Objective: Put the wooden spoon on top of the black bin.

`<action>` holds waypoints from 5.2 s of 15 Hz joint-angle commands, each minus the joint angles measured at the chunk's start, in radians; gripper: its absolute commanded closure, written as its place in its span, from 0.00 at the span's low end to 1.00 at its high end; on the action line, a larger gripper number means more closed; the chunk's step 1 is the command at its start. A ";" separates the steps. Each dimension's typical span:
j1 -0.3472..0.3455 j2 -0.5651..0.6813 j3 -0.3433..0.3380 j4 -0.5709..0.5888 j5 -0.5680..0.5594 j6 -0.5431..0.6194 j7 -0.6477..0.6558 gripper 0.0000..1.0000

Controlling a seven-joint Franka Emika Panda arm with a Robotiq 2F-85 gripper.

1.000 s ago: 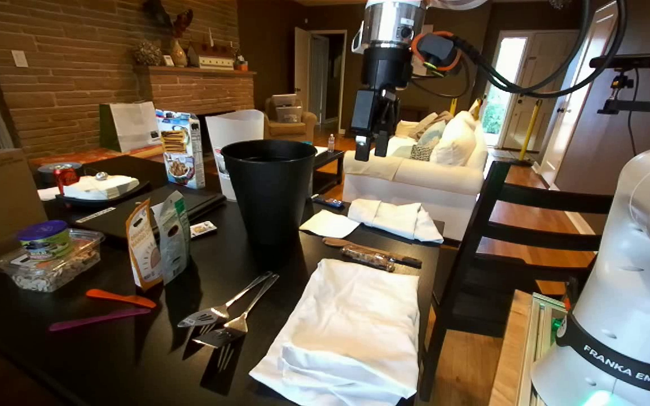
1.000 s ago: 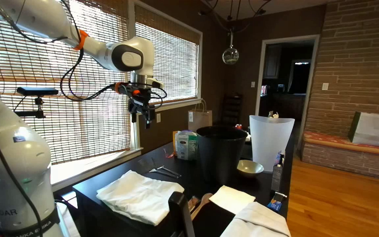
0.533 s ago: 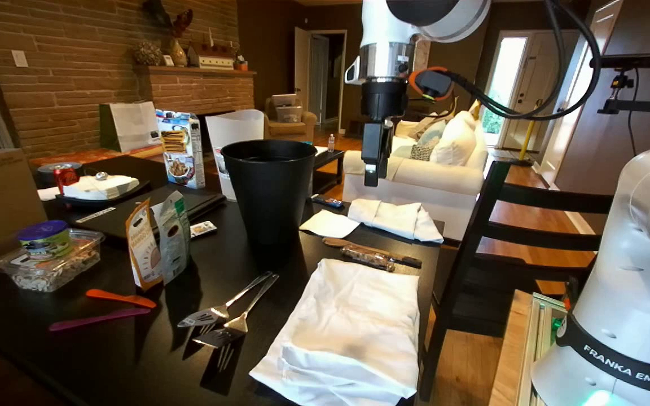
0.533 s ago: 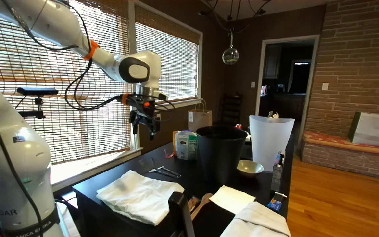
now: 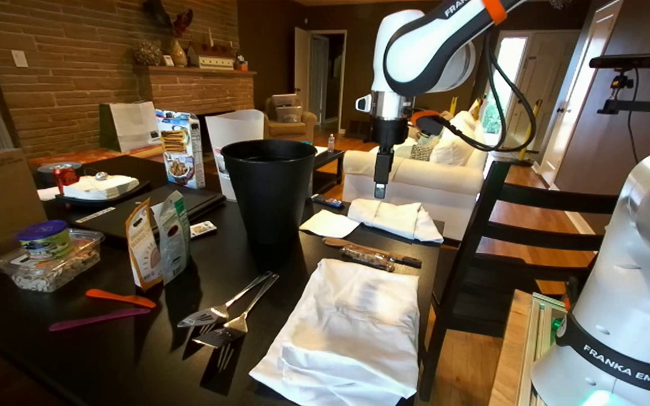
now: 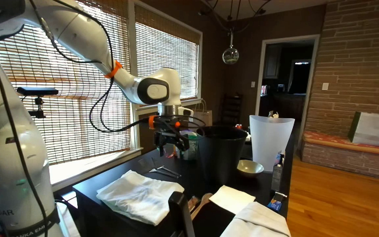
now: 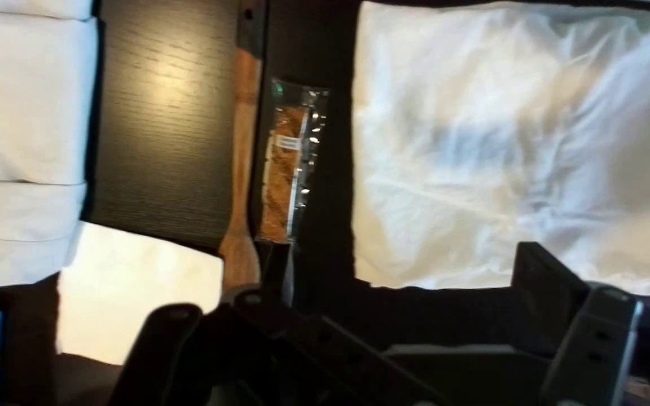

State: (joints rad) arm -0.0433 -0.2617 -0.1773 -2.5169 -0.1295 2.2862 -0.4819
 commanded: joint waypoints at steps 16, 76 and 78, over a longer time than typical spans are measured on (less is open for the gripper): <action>-0.168 0.406 -0.058 0.026 -0.155 0.393 0.140 0.00; -0.185 0.308 0.065 0.261 0.011 -0.128 0.013 0.95; -0.175 0.276 0.059 0.302 0.015 -0.181 0.030 0.95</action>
State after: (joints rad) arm -0.2442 0.0693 -0.0980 -2.2617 -0.1204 2.1919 -0.4696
